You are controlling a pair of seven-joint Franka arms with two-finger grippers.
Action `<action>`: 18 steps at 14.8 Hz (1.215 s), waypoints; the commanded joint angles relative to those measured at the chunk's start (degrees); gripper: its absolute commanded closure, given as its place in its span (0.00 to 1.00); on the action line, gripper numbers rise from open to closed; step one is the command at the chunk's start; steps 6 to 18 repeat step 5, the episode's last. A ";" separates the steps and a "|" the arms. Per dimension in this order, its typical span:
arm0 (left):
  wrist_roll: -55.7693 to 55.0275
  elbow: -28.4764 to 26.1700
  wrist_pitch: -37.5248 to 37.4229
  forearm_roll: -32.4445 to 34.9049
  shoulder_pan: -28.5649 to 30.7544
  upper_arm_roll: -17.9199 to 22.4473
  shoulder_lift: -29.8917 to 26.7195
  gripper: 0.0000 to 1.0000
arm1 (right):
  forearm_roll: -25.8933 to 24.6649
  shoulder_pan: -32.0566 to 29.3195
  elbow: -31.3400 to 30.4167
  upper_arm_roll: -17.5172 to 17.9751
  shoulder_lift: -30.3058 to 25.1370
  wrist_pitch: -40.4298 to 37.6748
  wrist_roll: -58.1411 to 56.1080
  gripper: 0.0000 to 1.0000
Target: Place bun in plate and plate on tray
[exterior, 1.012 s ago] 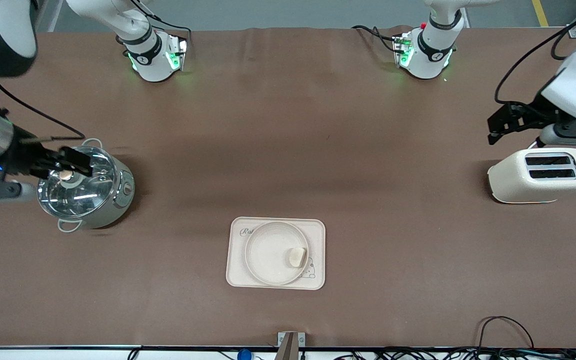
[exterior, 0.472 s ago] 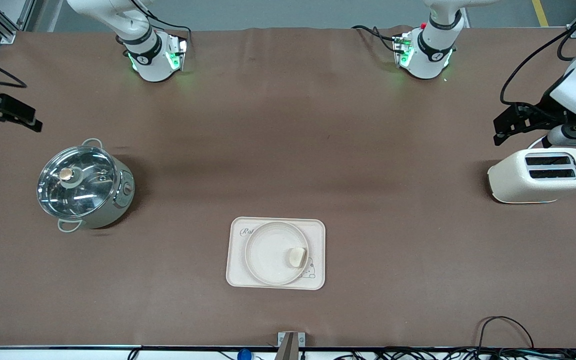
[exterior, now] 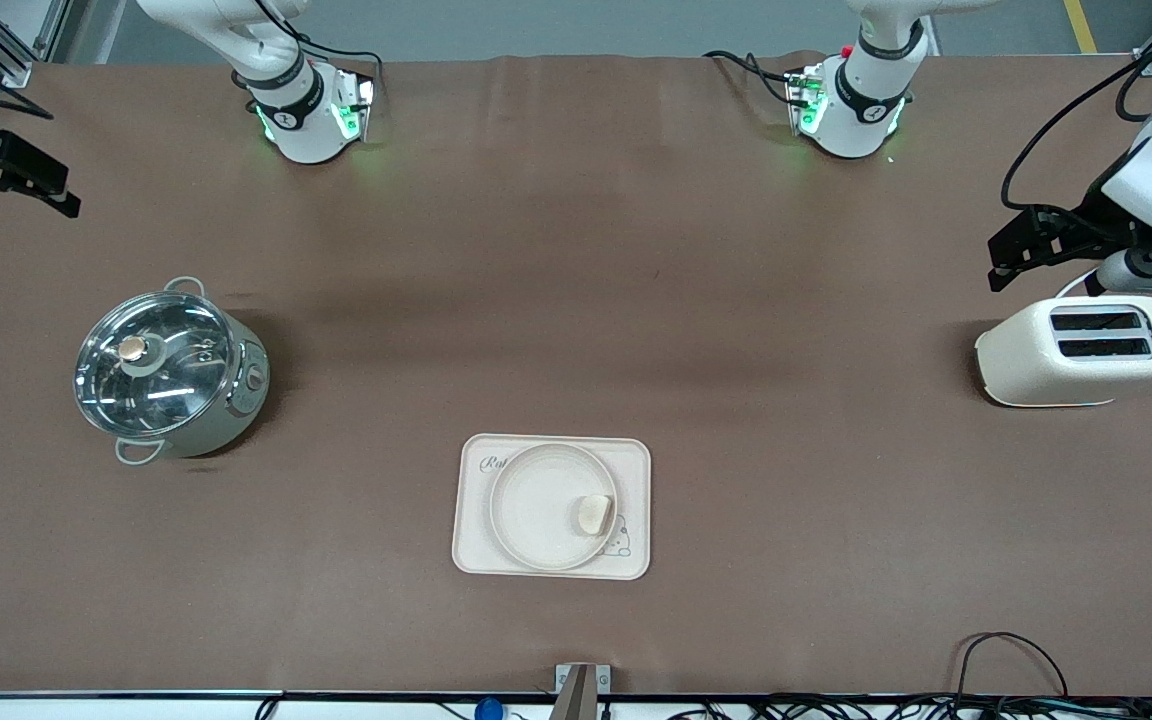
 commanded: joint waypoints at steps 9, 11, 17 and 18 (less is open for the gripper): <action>-0.28 3.04 -1.23 -0.06 0.01 -0.05 1.13 0.00 | -1.20 -1.80 -2.88 1.05 -1.64 2.40 -0.01 0.00; -0.28 3.04 -1.23 -0.06 0.01 -0.05 1.13 0.00 | -1.20 -1.80 -2.88 1.05 -1.64 2.40 -0.01 0.00; -0.28 3.04 -1.23 -0.06 0.01 -0.05 1.13 0.00 | -1.20 -1.80 -2.88 1.05 -1.64 2.40 -0.01 0.00; -0.28 3.04 -1.23 -0.06 0.01 -0.05 1.13 0.00 | -1.20 -1.80 -2.88 1.05 -1.64 2.40 -0.01 0.00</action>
